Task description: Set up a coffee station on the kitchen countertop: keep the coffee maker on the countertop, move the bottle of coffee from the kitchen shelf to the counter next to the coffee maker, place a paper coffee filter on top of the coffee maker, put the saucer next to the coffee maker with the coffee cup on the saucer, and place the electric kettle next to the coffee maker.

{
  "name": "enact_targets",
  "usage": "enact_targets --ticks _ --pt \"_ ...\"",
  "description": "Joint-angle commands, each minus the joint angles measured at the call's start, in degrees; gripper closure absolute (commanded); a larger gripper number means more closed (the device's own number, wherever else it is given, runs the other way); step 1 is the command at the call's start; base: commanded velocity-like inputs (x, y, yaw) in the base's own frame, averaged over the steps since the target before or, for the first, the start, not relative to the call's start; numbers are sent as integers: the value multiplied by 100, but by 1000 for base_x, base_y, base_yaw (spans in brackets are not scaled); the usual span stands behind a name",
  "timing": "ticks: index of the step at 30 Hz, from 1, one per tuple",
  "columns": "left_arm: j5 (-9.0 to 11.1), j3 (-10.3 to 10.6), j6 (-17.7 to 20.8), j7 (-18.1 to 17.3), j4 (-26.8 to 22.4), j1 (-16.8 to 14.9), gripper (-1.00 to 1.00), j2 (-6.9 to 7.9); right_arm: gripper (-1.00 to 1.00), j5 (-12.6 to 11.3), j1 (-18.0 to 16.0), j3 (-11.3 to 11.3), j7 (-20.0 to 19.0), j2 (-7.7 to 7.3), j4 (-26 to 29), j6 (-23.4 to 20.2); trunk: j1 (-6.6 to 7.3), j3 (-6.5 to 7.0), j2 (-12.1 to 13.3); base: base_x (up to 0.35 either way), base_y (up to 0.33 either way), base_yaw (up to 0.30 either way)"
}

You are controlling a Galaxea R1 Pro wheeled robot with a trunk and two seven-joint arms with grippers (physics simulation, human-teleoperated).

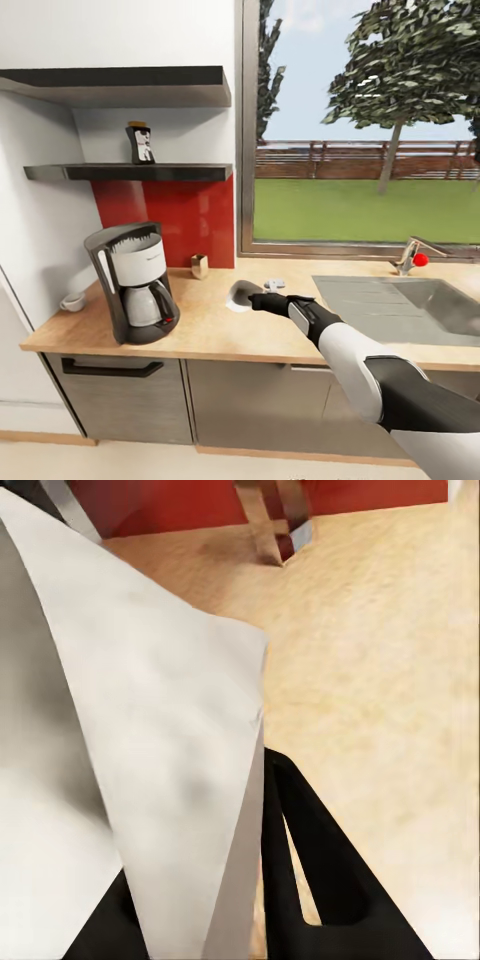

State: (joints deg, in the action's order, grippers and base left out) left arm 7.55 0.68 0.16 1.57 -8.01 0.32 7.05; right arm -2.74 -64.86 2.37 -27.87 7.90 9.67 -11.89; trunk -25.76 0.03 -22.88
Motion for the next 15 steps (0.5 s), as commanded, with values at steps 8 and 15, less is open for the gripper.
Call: enact_targets --ticks 8,15 --pt "54 12 2 10 -7 3 -100 -5 100 -105 0 26 -116 10 6 -91 -2 25 -3 0 38 -230" --pt "24 26 10 2 40 7 -100 9 100 -58 -12 -46 -588 85 446 -1238 -2 26 -3 0 1 -7"
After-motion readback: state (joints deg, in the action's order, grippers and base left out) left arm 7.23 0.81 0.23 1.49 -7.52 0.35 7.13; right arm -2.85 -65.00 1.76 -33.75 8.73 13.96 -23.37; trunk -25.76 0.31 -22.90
